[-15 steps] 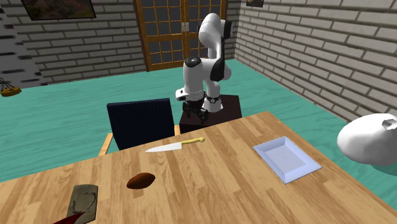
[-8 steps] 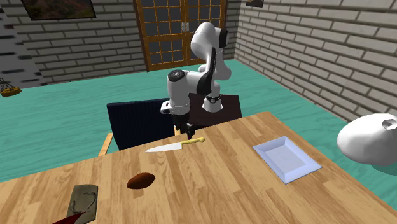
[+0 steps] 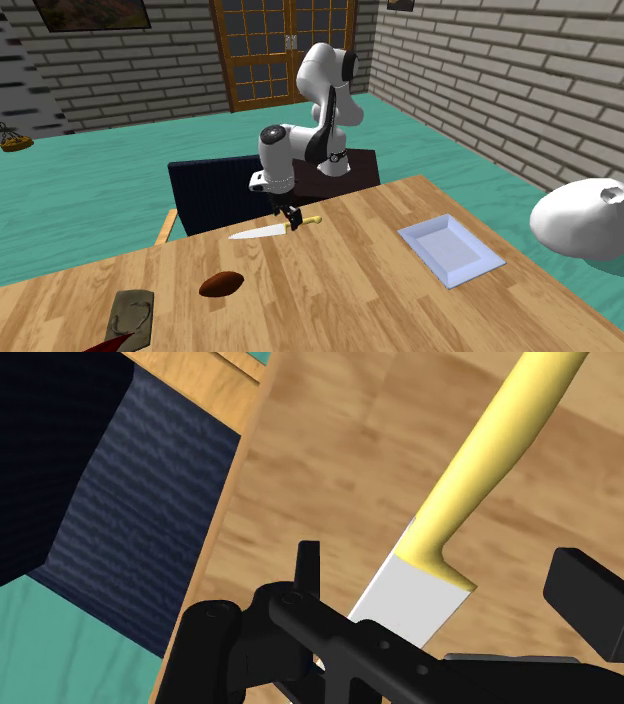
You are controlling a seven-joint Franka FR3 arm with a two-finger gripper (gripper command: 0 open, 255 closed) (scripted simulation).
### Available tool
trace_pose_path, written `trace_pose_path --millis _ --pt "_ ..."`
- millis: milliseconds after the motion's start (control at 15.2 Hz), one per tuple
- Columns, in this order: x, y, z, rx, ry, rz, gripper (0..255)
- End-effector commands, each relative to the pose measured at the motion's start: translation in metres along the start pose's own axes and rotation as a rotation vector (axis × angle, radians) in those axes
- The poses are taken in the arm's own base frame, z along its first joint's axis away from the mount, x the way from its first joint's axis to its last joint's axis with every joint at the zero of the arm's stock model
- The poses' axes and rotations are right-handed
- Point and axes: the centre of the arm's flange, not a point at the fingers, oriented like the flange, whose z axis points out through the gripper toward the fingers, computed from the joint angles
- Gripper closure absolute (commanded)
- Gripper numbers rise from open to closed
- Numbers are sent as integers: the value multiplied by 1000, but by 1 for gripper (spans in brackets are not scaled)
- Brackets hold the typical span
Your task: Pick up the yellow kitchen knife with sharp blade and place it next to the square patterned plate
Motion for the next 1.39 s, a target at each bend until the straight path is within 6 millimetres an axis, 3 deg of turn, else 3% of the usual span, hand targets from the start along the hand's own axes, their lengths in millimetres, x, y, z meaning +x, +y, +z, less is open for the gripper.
trace_pose_path --millis 0,462,528,1122,1320 --pt "0 0 8 0 0 0 0" --pt "0 0 8 0 0 0 0" --pt "0 0 8 0 0 0 255" --pt "0 0 8 0 0 0 255" --pt "-1 1 -7 0 0 0 255"
